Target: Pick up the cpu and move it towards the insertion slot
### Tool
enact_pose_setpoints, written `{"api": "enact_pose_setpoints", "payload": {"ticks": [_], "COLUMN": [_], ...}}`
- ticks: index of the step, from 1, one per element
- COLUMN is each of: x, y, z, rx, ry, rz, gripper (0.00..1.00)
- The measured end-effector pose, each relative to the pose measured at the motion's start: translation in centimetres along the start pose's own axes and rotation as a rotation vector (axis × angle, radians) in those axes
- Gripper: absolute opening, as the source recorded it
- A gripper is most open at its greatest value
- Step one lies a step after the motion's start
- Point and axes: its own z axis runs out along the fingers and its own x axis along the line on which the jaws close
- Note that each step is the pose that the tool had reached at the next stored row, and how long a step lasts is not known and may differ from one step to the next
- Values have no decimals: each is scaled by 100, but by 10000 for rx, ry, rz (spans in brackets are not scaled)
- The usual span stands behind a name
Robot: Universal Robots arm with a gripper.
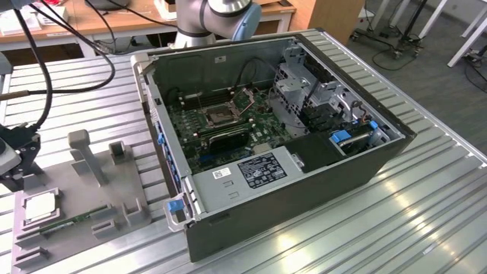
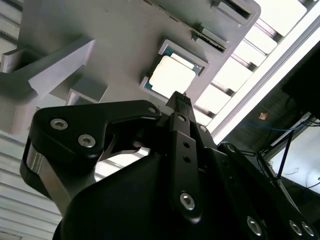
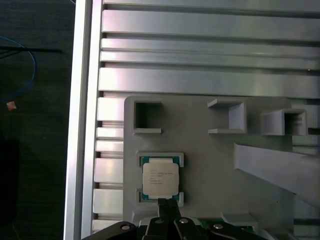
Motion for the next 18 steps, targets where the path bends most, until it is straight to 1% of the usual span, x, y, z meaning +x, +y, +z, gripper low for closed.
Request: {"api": "enact_pose_setpoints", "payload": {"ticks": [7,12,16,18], "x": [3,3,3,3], "y": [-35,-44,-46,-47], "z": [127,217,253,282], "rx": [-1,0,0,0], "ry": [-1,0,0,0], "rz": [0,-1,0,-1], "gripper": [11,11,11,11]}}
